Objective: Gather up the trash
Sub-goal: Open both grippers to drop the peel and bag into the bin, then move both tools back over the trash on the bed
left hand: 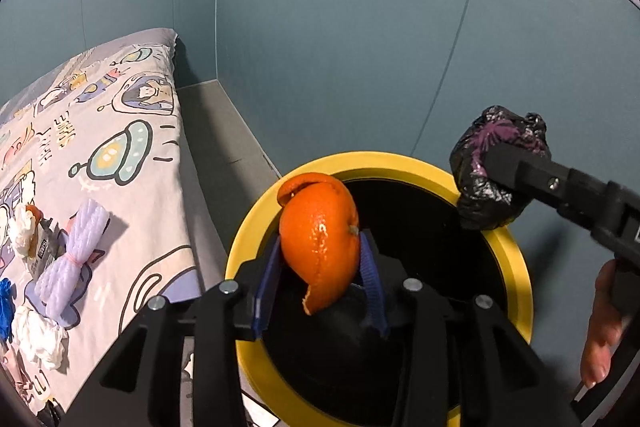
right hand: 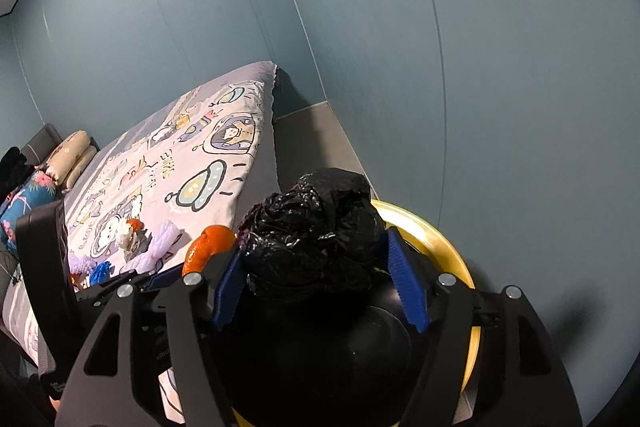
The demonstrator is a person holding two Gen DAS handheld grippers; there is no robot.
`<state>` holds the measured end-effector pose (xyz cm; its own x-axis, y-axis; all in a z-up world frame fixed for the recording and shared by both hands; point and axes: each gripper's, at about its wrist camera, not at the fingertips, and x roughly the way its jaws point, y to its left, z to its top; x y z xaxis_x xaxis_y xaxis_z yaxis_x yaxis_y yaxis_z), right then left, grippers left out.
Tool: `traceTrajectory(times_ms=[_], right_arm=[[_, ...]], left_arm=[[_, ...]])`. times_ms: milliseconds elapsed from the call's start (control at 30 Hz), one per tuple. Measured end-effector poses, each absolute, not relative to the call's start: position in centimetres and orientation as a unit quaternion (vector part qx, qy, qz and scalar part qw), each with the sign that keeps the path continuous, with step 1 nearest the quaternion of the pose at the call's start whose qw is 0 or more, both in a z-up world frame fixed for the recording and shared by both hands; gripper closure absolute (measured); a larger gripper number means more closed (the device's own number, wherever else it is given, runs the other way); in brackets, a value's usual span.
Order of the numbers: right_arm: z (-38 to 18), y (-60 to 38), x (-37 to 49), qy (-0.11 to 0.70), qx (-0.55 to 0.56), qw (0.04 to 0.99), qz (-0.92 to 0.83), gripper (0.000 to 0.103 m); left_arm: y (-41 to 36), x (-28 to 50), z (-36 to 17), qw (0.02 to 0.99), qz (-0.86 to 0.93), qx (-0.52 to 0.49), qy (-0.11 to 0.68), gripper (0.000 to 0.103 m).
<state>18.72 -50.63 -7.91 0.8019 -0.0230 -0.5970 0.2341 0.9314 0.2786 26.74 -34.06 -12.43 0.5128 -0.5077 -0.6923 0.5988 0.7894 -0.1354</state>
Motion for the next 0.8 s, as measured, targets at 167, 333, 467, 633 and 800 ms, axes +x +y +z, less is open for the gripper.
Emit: traceTrajectory(times_ms=[167, 333, 467, 633, 800], right_arm=[[-7.7, -51.0, 18.7, 0.301, 0.183, 0.932, -0.084, 0.031], [-7.5, -51.3, 18.3, 0.3, 0.192, 0.93, -0.089, 0.029], [-7.0, -51.0, 17.8, 0.294, 0.187, 0.933, -0.093, 0.029], [-5.9, -50.0, 17.4, 0.285, 0.185, 0.937, -0.086, 0.029], [-4.4, -47.8, 17.1, 0.275, 0.17, 0.944, -0.068, 0.028]], left_arm=[[-33.3, 27.1, -12.3, 0.872, -0.312, 0.049, 0.374, 0.047], [-32.4, 27.3, -11.9, 0.877, -0.302, 0.037, 0.372, 0.035], [-31.2, 27.4, -11.1, 0.884, -0.293, 0.029, 0.364, 0.031], [-28.8, 27.7, -9.7, 0.896, -0.273, 0.013, 0.35, 0.026], [-25.8, 28.1, -8.1, 0.908, -0.248, 0.005, 0.337, 0.025]])
